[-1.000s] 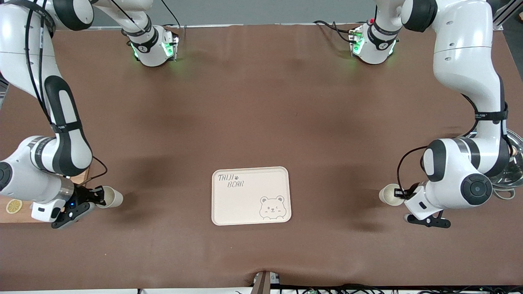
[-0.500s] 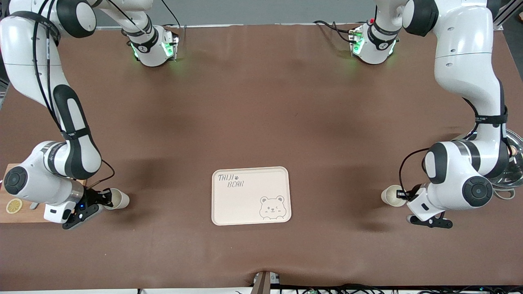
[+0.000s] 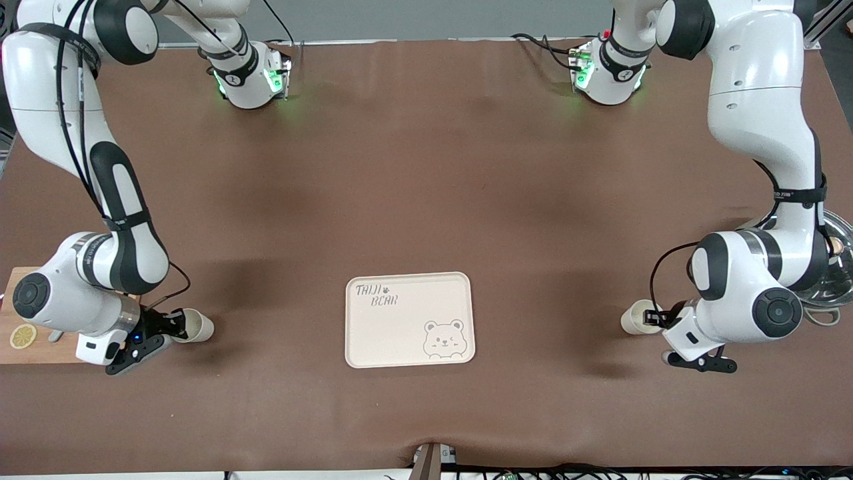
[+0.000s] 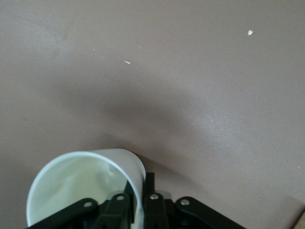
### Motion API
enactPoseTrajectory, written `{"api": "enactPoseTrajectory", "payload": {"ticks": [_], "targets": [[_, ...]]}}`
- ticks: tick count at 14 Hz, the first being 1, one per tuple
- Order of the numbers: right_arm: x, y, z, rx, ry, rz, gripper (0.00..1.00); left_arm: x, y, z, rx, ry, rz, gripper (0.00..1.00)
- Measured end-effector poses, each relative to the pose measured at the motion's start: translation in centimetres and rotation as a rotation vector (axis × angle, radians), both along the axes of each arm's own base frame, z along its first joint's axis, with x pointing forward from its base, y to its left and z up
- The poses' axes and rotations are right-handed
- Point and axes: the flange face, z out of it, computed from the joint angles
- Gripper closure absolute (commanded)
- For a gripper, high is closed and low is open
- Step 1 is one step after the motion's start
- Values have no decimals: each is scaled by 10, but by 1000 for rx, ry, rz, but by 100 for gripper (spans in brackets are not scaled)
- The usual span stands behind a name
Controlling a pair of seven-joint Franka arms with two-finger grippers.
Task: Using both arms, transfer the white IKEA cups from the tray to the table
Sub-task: 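Lower the held cups onto the table with both grippers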
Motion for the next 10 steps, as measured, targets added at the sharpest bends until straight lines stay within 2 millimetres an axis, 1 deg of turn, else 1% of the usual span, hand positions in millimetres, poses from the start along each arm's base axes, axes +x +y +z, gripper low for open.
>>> {"api": "enactPoseTrajectory", "payload": {"ticks": [3,6,9,10], "targets": [[0,0,0,1,-2,0,0,3,0,5,-1,-18,-1,0],[4,0,7,-1,-16,-1,0,6,-1,22,-3,-44,-1,0],[10,-1,22,4,-12,2,0,9,-1,55,-8,-90,0,0],[12,0,30,10,4,4,0,9,0,68,-10,-106,1,0]]}}
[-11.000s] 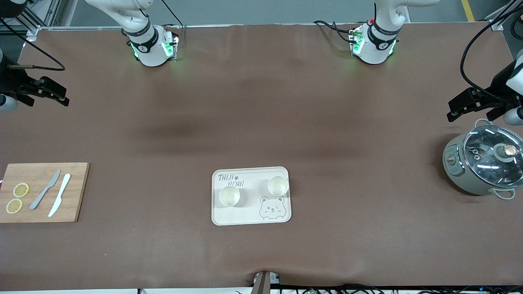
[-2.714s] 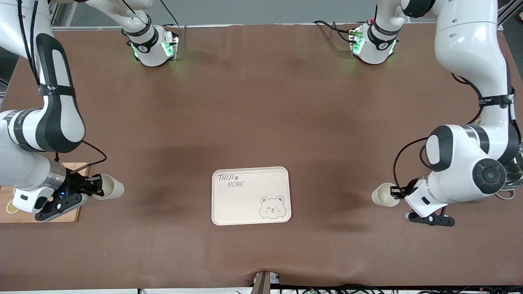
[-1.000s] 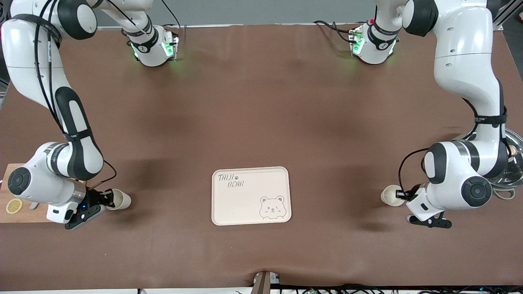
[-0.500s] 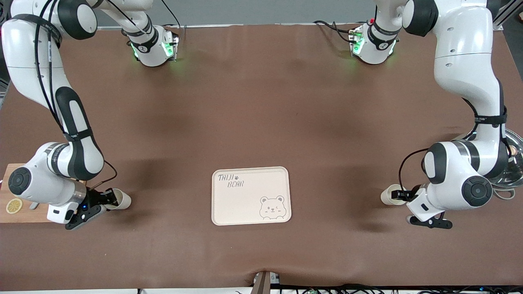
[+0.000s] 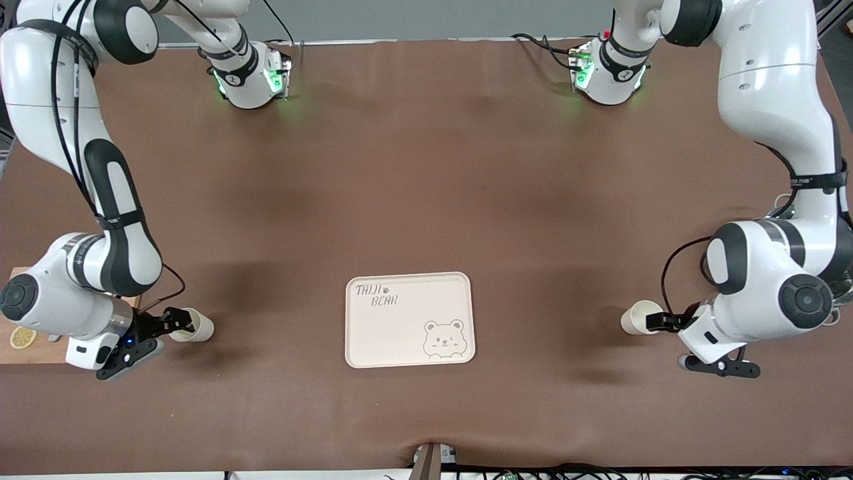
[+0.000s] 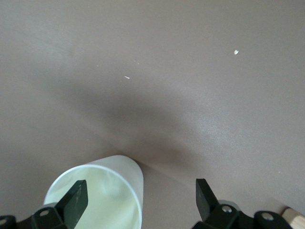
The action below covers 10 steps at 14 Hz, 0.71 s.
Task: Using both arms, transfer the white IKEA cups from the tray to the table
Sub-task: 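Lower the held cups onto the table with both grippers, then open both grippers and release the white cups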
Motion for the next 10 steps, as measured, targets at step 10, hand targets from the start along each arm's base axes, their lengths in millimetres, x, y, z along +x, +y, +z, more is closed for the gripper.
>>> {"api": "enactPoseTrajectory", "payload": {"ticks": [10], "targets": [[-9,37,225,41,52,-169,0,-50,1,154,-33,60,71,0]]}}
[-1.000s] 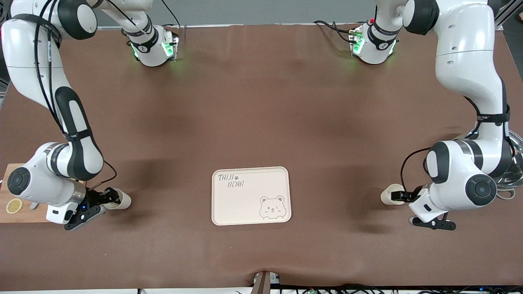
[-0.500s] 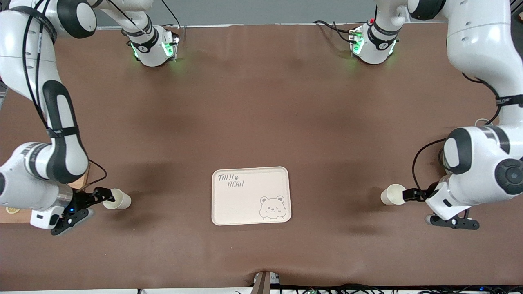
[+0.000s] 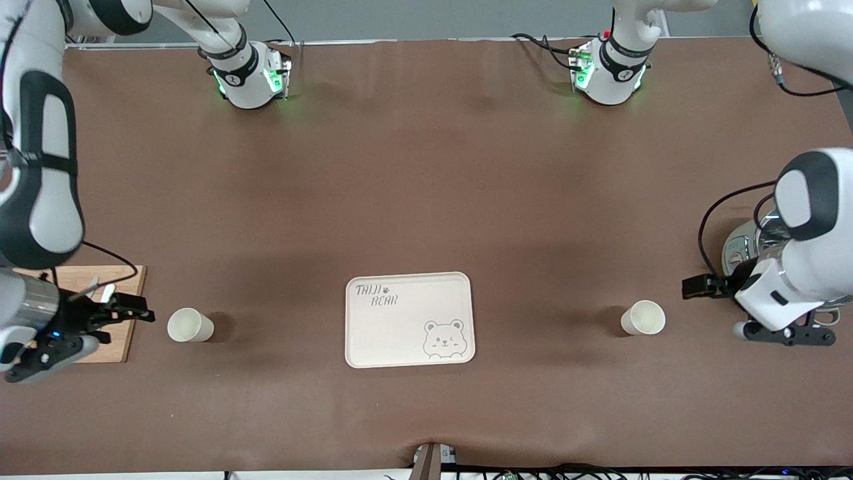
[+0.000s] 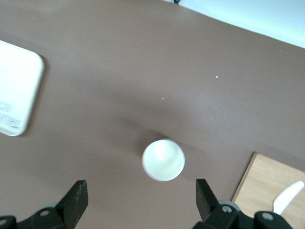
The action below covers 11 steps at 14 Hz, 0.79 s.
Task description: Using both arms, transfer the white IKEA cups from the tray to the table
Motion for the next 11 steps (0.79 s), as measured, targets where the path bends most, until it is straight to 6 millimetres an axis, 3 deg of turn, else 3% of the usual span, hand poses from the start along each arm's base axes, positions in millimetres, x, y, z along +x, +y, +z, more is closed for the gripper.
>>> {"api": "enactPoseTrajectory", "payload": {"ticks": [3,5,6,8,11], "targets": [[-49,16,95,-7,53,-77,0,-22,0,45,-10,6,15,0],[-83,5,144,-18,67,-118,0,-35,3,68,-15,7,20,0],[-97,-6,159,-21,75,-155,0,-41,4,80,-17,8,28,0],[-118,-18,166,-24,101,-239,0,-55,6,101,-19,12,61,0],[-138,-7,145,-69,127,-314,0,-74,7,132,-26,0,68,0]]}}
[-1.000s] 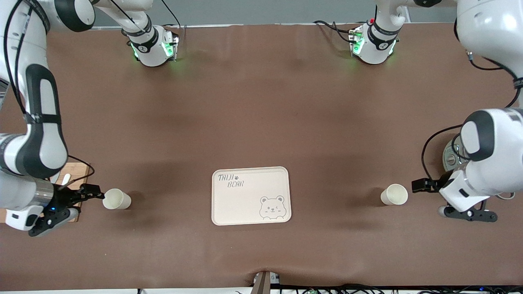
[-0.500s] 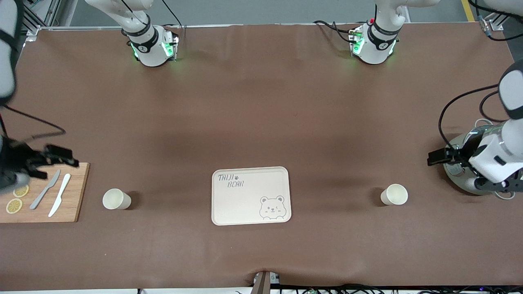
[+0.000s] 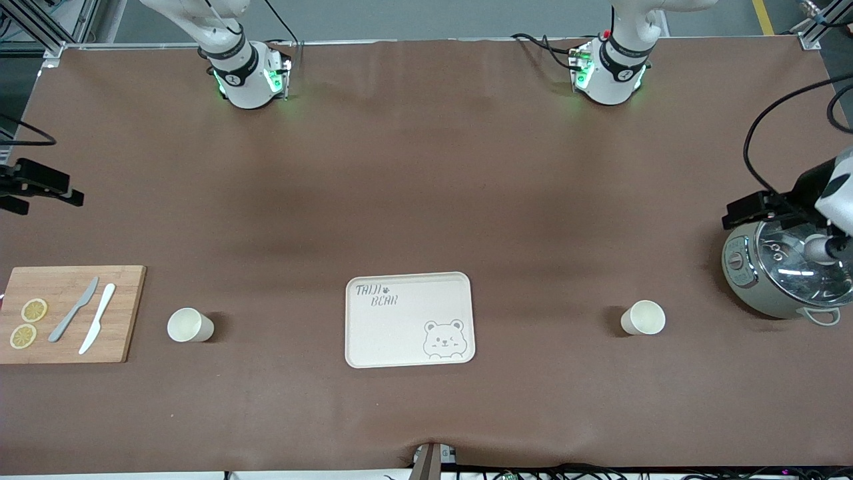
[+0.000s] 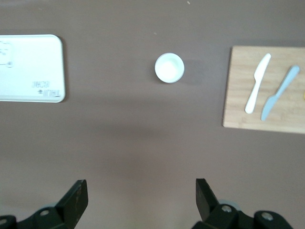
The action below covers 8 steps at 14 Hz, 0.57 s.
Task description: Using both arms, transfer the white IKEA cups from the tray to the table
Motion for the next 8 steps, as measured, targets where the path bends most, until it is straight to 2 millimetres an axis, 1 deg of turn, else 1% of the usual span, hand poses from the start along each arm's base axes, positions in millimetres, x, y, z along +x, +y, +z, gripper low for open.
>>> {"api": "enactPoseTrajectory", "payload": {"ticks": [2,3,4,6,8], "targets": [[-14,11,-15,-35,3,-6,0,-10,0,15,-4,-6,-2,0],[-24,11,-14,-42,2,-12,0,-15,0,21,-5,-10,-3,0],[-33,8,-6,-48,-9,-23,0,-19,0,28,-2,-15,-4,0],[-51,-5,17,-54,-42,-52,0,-26,3,40,20,-32,-3,0],[-62,-14,31,-58,-68,-73,0,-30,4,48,28,-45,-2,0]]}}
